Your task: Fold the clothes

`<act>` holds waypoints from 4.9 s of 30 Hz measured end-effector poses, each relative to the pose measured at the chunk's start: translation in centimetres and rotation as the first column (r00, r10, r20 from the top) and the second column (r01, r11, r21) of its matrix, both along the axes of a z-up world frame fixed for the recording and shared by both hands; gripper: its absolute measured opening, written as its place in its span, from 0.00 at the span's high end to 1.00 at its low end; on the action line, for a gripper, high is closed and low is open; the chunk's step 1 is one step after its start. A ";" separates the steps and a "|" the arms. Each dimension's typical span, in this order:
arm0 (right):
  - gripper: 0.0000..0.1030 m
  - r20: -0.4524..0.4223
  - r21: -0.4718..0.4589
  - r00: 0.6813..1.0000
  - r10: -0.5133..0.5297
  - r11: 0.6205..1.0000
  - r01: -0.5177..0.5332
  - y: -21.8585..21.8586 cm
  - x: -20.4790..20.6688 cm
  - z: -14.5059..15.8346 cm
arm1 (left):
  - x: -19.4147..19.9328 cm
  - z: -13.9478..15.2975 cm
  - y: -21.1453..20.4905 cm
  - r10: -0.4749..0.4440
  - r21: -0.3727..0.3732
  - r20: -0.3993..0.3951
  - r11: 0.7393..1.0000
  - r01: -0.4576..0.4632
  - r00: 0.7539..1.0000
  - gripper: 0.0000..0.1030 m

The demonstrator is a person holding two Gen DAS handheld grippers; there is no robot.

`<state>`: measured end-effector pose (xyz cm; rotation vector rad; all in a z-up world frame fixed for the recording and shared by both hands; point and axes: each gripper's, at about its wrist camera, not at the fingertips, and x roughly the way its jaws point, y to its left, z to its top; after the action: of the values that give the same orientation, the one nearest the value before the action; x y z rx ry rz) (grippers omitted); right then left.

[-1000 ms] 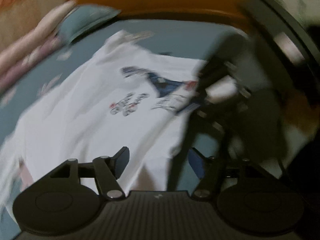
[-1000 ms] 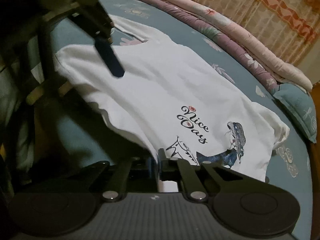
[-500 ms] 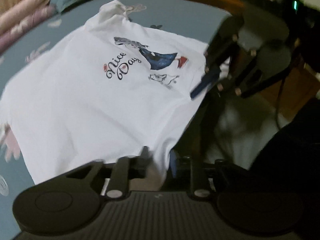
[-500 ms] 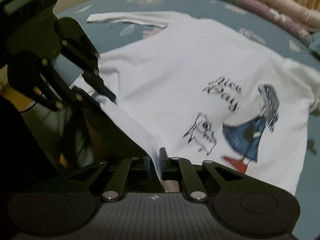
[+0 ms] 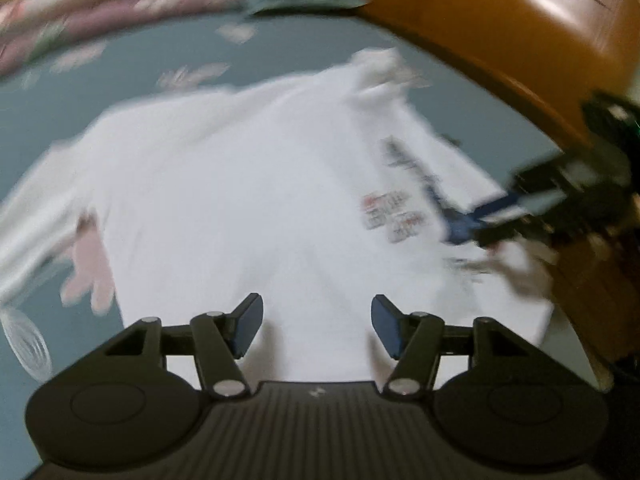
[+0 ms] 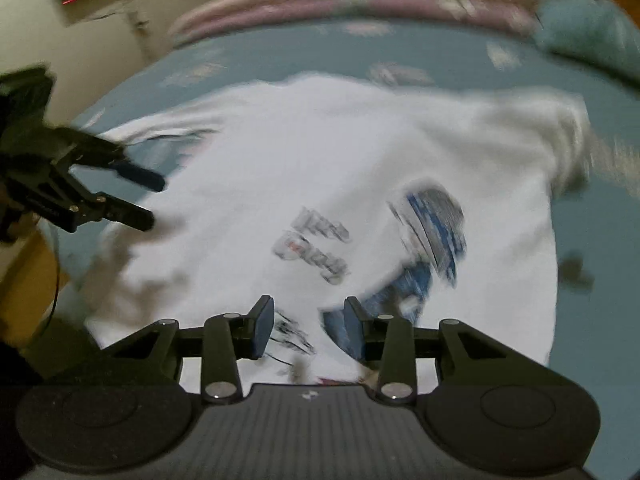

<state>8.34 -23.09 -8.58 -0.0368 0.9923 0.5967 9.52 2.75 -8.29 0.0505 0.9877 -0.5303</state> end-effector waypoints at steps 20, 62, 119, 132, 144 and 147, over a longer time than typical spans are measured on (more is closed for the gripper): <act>0.28 0.204 -0.014 0.851 -0.484 0.868 0.497 -11.6 14.8 -0.8 | 11.1 -1.5 -8.0 0.080 0.060 0.024 0.995 -0.081 0.997 0.31; 0.13 -0.020 0.531 0.833 -0.552 0.701 0.477 -15.6 20.3 -3.9 | 10.5 -2.7 -6.4 0.172 0.018 0.036 0.985 -0.173 0.984 0.18; 0.95 0.111 -0.155 0.910 -0.399 0.898 0.412 -8.1 24.9 5.0 | 8.3 -3.1 -1.8 0.235 -0.010 0.043 0.972 -0.235 0.971 0.10; 0.40 0.042 0.126 0.893 -0.449 0.889 0.441 -13.0 21.2 4.3 | 8.2 -3.1 -1.8 0.227 -0.008 0.052 0.974 -0.226 0.973 0.09; 0.35 0.160 0.110 0.964 -0.212 0.974 0.196 -6.4 21.2 0.9 | 8.3 -3.0 -2.3 0.212 0.021 0.058 0.977 -0.213 0.976 0.05; 0.32 0.238 -0.084 0.966 -0.099 0.989 0.122 -2.9 20.5 0.4 | 8.3 -3.0 -2.1 0.210 0.013 0.056 0.977 -0.211 0.976 0.05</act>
<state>28.84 -26.03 -8.20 -0.1347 0.7889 0.4294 17.80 0.64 -11.29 -0.0225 0.9322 -0.3232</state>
